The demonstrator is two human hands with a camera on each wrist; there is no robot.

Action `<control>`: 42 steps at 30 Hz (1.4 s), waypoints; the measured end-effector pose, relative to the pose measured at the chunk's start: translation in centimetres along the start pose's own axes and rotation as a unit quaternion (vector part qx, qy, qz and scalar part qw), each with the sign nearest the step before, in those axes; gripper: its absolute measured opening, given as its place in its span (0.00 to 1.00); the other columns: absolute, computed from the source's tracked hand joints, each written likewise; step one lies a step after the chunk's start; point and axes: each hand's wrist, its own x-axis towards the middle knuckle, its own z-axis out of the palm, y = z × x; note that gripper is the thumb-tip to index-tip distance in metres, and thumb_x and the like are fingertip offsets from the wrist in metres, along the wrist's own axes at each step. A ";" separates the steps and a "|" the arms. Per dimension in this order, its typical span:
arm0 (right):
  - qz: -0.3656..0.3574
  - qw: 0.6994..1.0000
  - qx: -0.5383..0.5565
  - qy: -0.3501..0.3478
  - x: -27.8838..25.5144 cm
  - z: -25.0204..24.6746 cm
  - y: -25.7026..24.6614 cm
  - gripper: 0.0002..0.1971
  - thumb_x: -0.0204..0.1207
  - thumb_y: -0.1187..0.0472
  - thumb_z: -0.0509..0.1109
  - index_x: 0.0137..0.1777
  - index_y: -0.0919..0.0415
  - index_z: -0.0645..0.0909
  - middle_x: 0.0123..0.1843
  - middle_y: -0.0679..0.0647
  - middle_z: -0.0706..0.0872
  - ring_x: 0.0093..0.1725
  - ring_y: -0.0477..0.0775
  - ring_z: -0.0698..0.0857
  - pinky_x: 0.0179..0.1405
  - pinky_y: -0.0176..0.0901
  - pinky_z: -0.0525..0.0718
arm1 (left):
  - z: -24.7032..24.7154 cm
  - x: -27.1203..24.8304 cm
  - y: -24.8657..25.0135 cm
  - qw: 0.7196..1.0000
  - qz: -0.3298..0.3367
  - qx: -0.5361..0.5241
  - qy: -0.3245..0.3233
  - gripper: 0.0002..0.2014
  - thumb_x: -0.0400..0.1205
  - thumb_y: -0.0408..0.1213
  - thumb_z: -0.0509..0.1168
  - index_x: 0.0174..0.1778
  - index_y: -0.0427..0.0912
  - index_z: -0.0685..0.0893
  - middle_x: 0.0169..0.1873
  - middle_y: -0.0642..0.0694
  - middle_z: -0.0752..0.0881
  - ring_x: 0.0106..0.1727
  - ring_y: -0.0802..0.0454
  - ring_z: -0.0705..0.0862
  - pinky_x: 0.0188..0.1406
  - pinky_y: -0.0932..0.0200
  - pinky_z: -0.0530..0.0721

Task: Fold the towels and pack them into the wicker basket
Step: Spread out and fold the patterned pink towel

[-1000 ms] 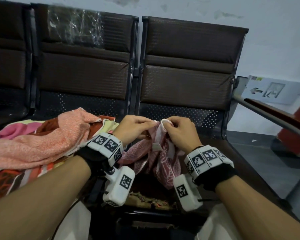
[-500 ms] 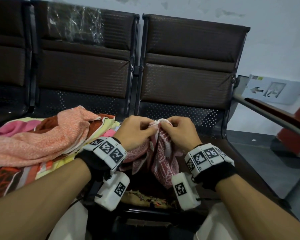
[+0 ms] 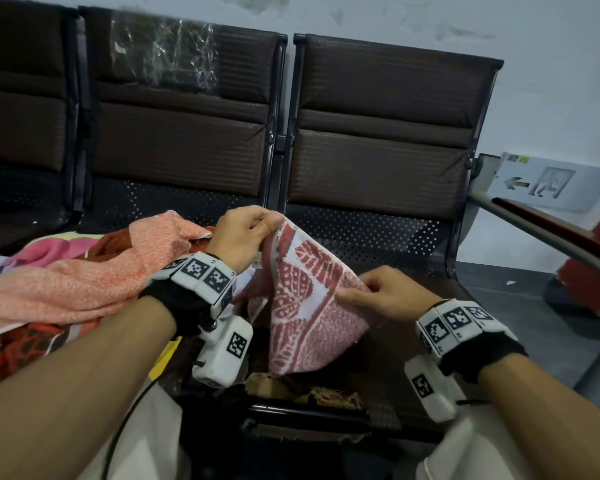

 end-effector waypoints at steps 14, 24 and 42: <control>0.141 0.943 -0.300 -0.031 -2.9 -1.4 3.5 0.22 0.82 0.44 0.61 0.72 0.52 0.75 0.65 0.56 0.83 0.66 0.58 0.81 0.65 0.46 0.77 | -1.8 -0.8 0.5 0.990 -0.095 -0.038 0.102 0.19 0.83 0.52 0.61 0.39 0.39 0.83 0.39 0.40 0.88 0.45 0.40 0.87 0.52 0.47 0.84; 0.008 0.939 -0.299 0.167 -2.7 -1.6 2.1 0.06 0.67 0.53 0.79 0.44 0.48 0.91 0.56 0.43 0.74 0.58 0.46 0.74 0.53 0.49 0.81 | -1.5 -0.6 -0.8 0.990 -0.035 0.060 0.120 0.15 0.84 0.47 0.60 0.45 0.39 0.84 0.42 0.47 0.86 0.44 0.52 0.83 0.46 0.57 0.77; 0.090 0.906 0.102 0.400 -2.1 -4.0 3.2 0.12 0.72 0.64 0.76 0.33 0.53 0.76 0.35 0.58 0.84 0.33 0.54 0.80 0.39 0.48 0.81 | -1.1 0.4 -0.7 0.975 -0.090 -0.009 0.202 0.16 0.86 0.49 0.56 0.47 0.40 0.81 0.38 0.50 0.82 0.44 0.51 0.80 0.44 0.58 0.73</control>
